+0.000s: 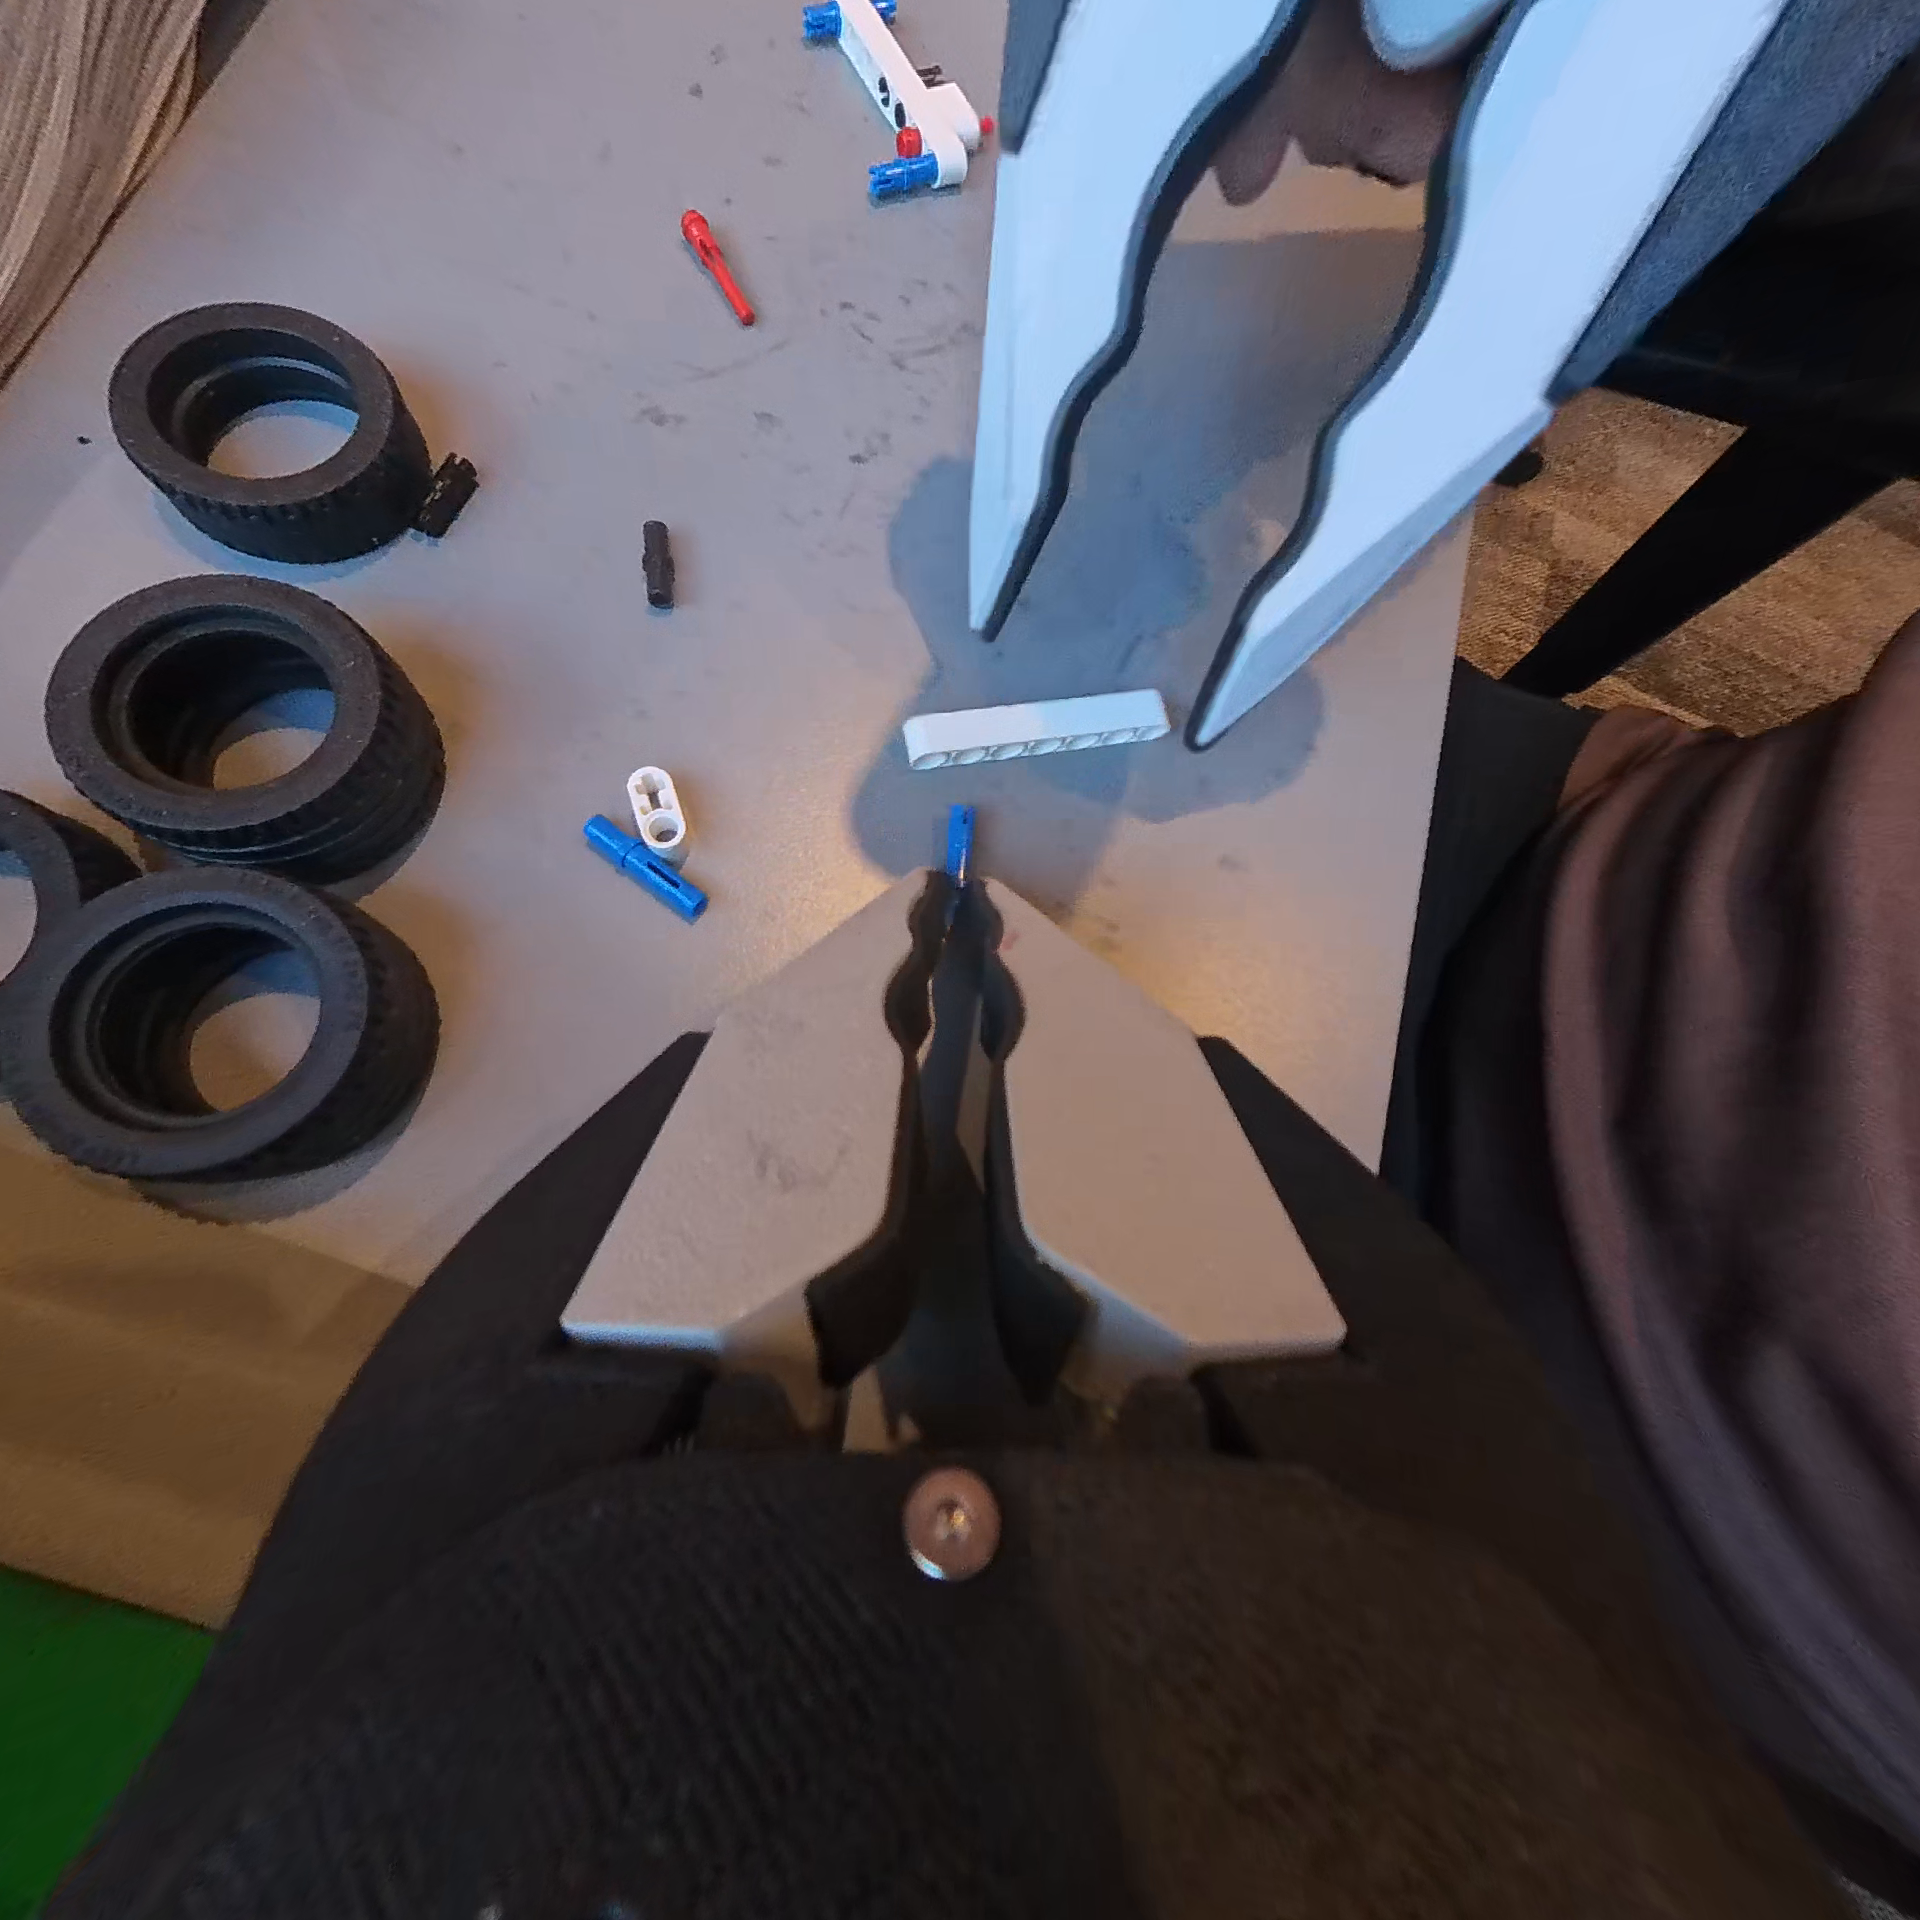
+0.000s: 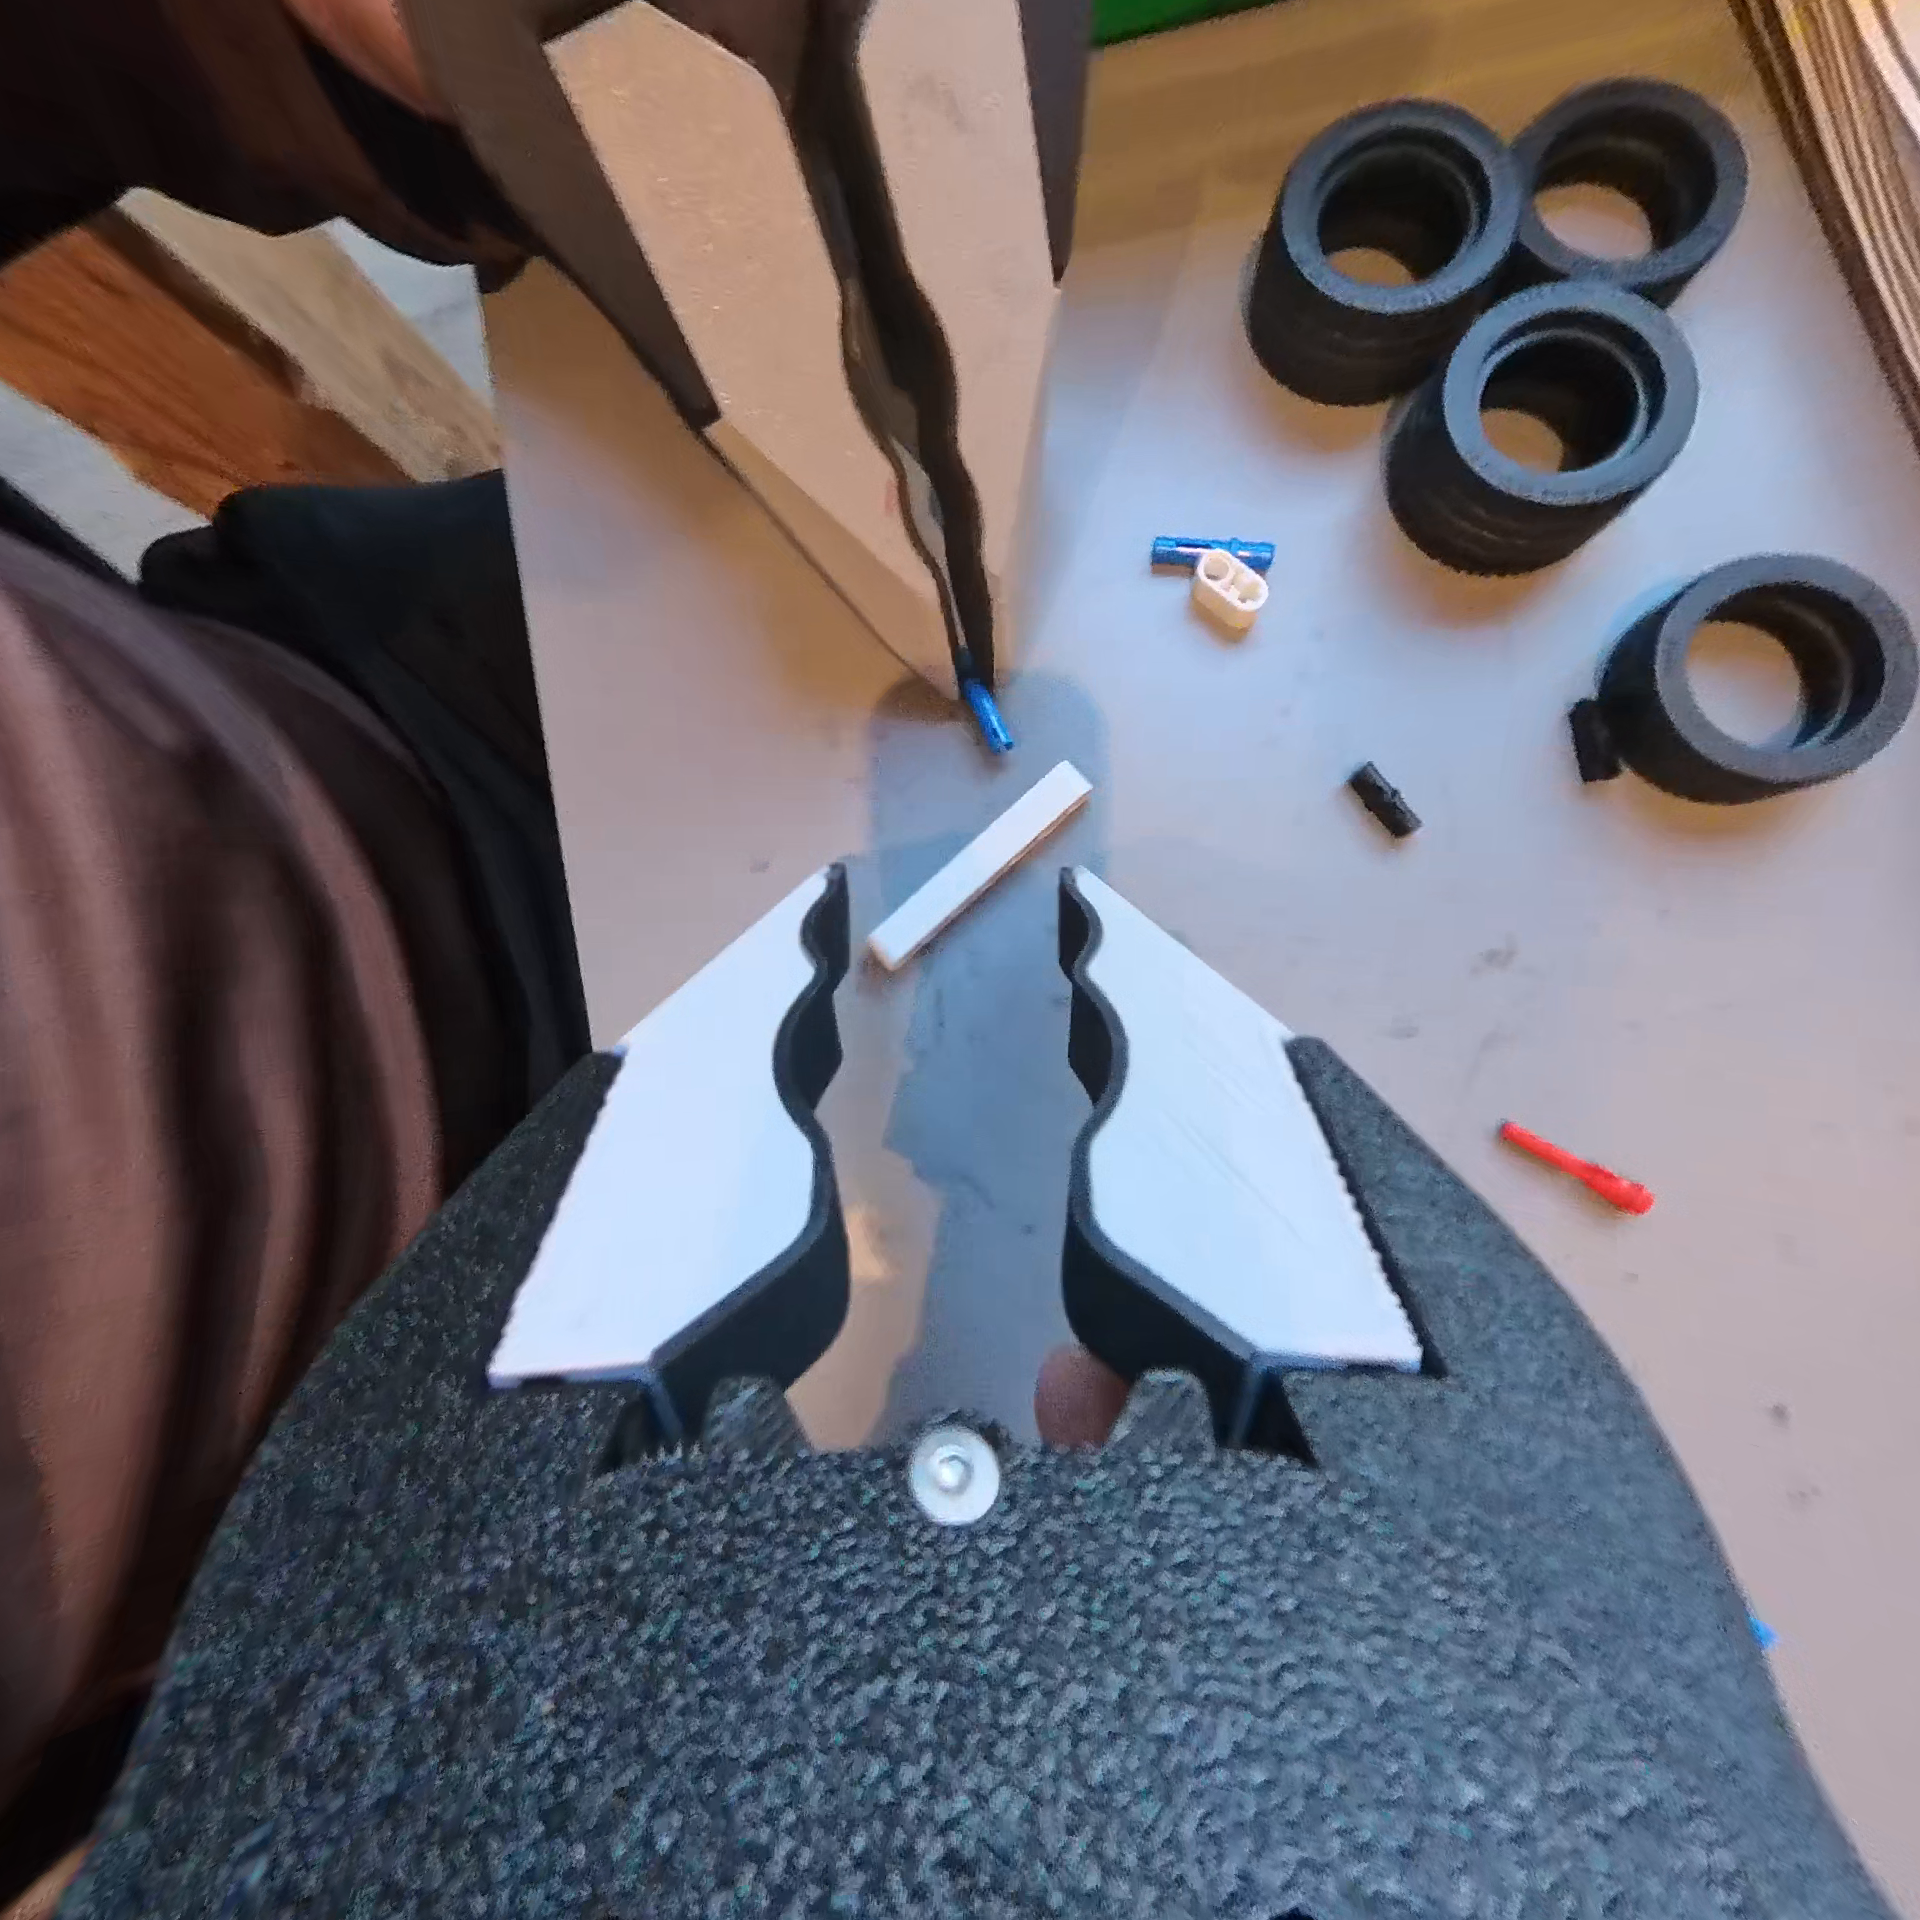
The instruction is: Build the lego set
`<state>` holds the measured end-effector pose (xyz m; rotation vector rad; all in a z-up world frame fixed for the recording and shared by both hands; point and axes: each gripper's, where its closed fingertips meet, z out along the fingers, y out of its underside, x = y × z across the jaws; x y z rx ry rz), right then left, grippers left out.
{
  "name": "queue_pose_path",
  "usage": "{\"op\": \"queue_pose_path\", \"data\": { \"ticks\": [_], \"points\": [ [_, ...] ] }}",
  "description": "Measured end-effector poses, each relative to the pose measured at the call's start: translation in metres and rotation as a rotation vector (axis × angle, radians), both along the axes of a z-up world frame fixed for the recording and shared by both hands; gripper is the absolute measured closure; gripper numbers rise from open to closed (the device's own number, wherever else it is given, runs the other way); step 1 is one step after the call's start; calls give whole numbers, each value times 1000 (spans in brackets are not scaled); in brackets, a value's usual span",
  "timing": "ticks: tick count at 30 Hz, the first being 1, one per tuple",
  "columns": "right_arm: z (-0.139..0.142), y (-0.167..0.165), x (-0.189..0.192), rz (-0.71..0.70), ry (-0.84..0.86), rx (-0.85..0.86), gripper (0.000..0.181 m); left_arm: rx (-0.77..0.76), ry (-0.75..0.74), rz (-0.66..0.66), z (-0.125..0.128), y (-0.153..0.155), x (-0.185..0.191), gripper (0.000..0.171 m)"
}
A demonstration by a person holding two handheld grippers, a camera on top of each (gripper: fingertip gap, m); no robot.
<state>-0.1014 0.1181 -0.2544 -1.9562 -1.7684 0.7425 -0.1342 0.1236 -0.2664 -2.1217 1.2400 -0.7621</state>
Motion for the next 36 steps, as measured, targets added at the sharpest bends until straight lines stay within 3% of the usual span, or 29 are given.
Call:
{"op": "queue_pose_path", "data": {
  "ticks": [5, 9, 17, 25, 30, 36],
  "points": [
    [-7, -3, 0, -152, -16, 28, 146, 38, 15, 1, 0, 0, 0, 170],
    [-14, -8, 3, -185, -4, 13, 170, 76, 30, -4, 0, -2, 0, 170],
    [6, -23, 2, -301, 218, -567, 169, 218, 82, -90, 0, -16, 2, 171],
    [4, -17, 14, -452, 234, -695, 173, 324, 100, -221, 1, -35, 6, 171],
    [20, -18, 13, -477, 356, -870, 174, 362, 115, -209, 1, -32, 5, 171],
    [6, -30, 9, -483, 296, -890, 174, 434, 145, -148, 3, -21, 0, 170]
  ]
}}
